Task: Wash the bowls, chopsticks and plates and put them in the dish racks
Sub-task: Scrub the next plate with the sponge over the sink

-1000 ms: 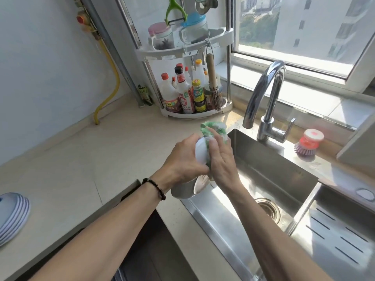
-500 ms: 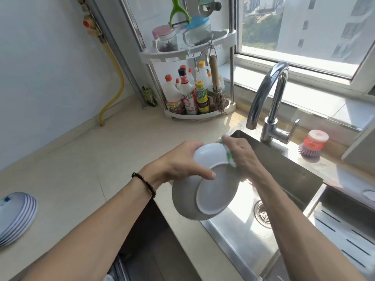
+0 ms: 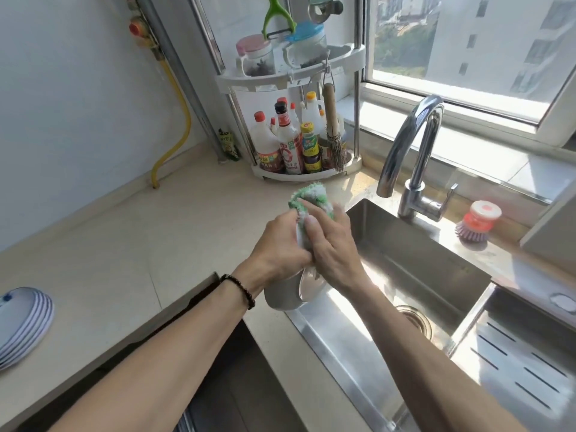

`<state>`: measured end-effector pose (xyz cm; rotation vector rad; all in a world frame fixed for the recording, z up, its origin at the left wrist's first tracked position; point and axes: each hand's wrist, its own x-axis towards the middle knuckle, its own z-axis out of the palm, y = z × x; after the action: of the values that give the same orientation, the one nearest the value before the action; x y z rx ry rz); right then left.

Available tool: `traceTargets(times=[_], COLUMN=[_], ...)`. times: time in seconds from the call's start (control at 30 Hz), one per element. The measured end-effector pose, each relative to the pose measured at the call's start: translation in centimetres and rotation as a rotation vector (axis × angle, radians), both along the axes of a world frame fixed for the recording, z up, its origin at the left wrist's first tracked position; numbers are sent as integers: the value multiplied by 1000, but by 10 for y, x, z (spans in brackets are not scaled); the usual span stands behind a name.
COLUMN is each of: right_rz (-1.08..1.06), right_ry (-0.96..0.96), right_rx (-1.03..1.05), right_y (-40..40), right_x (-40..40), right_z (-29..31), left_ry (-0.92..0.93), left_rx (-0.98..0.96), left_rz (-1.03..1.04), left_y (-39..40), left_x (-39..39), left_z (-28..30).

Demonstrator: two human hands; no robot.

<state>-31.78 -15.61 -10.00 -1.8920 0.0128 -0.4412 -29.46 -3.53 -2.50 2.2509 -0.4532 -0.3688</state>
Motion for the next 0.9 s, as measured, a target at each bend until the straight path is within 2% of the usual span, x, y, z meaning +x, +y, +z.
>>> traceTargets(times=[0.07, 0.13, 0.17, 0.27, 0.33, 0.43, 0.5, 0.57, 0.6, 0.67, 0.77, 0.9], right_rz=[33, -18, -46, -39, -18, -99, -125, -18, 60, 126, 92, 214], right_ry=[45, 165, 198, 124, 119, 288, 321, 213, 161, 164, 215, 169], right_rx=[115, 359, 386, 194, 258, 482, 324, 33, -40, -63, -75, -239], right_y=[-4, -14, -16, -3, -2, -15, -10, 3, 7, 3, 0, 7], right_x=[0, 6, 6, 2, 0, 6, 3, -8, -12, -14, -16, -19], right_z=[1, -1, -1, 2, -1, -12, -11, -3, 0, -2, -7, -13], left_ry=[-10, -19, -24, -56, -77, -13, 71, 171, 205, 239, 217, 254], left_rx=[5, -6, -8, 24, 29, -125, -247, -355, -398, -434, -419, -498], left_rz=[7, 6, 1, -17, -26, 90, 227, 342, 377, 408, 442, 470], left_y=[4, 9, 10, 9, 9, 12, 8, 5, 6, 8, 11, 14], left_x=[-1, -5, -6, -7, -7, -8, -7, -7, -6, -4, -2, 2], left_z=[0, 0, 1, 2, 5, 8, 4, -2, -4, -7, -8, -3])
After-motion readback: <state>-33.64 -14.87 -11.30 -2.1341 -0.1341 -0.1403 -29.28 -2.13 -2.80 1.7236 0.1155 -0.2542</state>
